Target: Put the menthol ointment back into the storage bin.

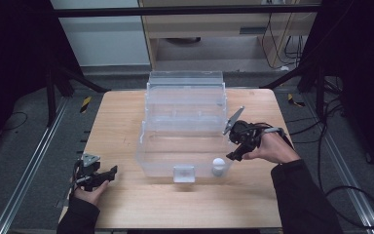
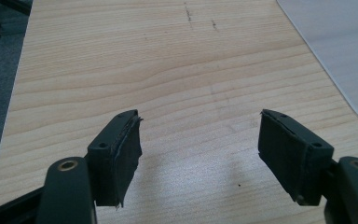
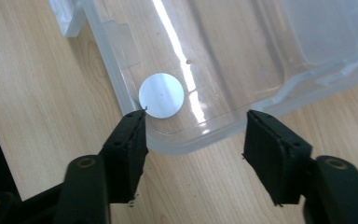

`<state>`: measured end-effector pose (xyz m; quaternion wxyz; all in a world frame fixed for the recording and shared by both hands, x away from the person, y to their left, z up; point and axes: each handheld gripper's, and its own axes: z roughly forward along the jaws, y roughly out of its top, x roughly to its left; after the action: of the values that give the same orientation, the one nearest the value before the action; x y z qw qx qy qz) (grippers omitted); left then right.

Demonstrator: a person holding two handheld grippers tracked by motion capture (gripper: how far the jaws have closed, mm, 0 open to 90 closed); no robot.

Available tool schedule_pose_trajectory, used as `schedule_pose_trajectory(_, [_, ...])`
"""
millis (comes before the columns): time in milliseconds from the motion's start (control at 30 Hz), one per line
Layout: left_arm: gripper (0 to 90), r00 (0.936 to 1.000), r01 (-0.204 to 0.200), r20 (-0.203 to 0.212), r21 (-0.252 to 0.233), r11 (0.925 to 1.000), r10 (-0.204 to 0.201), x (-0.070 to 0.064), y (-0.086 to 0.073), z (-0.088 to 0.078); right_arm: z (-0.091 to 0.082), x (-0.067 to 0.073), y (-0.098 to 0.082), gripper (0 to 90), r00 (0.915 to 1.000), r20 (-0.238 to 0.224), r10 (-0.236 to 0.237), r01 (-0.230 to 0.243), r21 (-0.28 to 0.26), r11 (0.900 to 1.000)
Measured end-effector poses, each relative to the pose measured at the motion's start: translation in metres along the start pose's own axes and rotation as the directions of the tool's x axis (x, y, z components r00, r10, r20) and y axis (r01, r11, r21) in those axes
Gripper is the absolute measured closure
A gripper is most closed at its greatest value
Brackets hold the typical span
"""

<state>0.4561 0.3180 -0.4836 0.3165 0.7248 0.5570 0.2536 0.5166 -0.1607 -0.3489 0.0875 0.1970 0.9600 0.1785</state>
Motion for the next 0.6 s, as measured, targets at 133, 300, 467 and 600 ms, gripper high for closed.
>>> schedule_pose_trajectory(133, [29.2, 1.0000, -0.001, 0.000, 0.000, 1.0000, 0.001, 0.000, 0.000, 0.000, -0.007, 0.004, -0.017, 24.8, 0.9972, 0.042, 0.061, -0.058, -0.087, 0.994])
schedule_pose_trajectory(300, [29.1, 1.0000, 0.000, -0.001, 0.001, 1.0000, 0.000, 0.000, 0.000, 0.000, -0.004, 0.010, -0.049, 18.0, 0.9835, 0.060, 0.171, -0.155, -0.207, 0.966])
schedule_pose_trajectory(467, [29.1, 1.0000, -0.003, -0.001, 0.005, 1.0000, 0.003, -0.001, 0.000, 0.001, 0.006, 0.016, -0.080, 13.9, 0.9558, 0.056, 0.289, -0.260, -0.298, 0.918])
schedule_pose_trajectory(600, [29.1, 1.0000, -0.004, -0.002, 0.005, 1.0000, 0.004, -0.001, -0.001, 0.001, 0.015, 0.018, -0.103, 13.2, 0.9208, 0.062, 0.385, -0.339, -0.361, 0.869])
